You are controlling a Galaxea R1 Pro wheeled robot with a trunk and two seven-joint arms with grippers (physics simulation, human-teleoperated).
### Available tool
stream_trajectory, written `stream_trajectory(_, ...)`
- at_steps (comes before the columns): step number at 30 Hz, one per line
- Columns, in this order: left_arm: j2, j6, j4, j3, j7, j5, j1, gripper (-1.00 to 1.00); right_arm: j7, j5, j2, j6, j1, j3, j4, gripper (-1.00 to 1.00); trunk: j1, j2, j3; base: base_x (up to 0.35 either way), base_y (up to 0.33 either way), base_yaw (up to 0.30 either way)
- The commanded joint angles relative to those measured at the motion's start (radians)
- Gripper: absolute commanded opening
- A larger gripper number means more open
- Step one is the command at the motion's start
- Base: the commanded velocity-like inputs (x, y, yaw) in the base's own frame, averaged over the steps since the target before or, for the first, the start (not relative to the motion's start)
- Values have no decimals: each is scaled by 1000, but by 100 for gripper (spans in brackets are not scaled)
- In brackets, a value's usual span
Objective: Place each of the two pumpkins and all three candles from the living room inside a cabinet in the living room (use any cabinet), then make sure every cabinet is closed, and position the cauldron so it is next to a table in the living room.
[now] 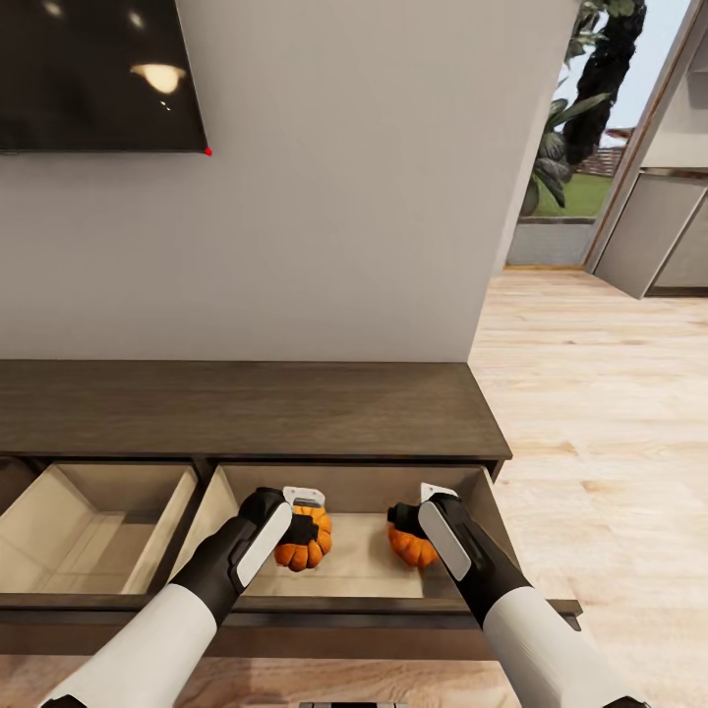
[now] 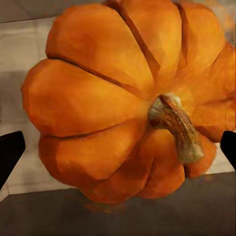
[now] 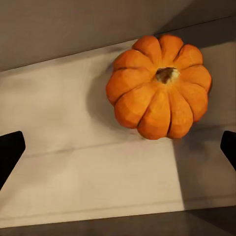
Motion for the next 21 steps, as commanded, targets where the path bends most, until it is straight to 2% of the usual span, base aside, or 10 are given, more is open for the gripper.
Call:
stream_trajectory(1, 0, 2, -1, -2, 10, 10, -1, 100, -10, -10, -1, 1, -1, 3, -1, 100, 0, 0, -1, 0, 0, 0)
stream_trajectory(19, 2, 2, -9, 1, 7, 14, 1, 100, -10, -10, -1, 1, -1, 3, -1, 100, 0, 0, -1, 0, 0, 0)
stream_trajectory(21, 1, 2, -10, 1, 7, 14, 1, 100, -10, -10, -1, 1, -1, 3, -1, 100, -1, 0, 7, 0, 0, 0)
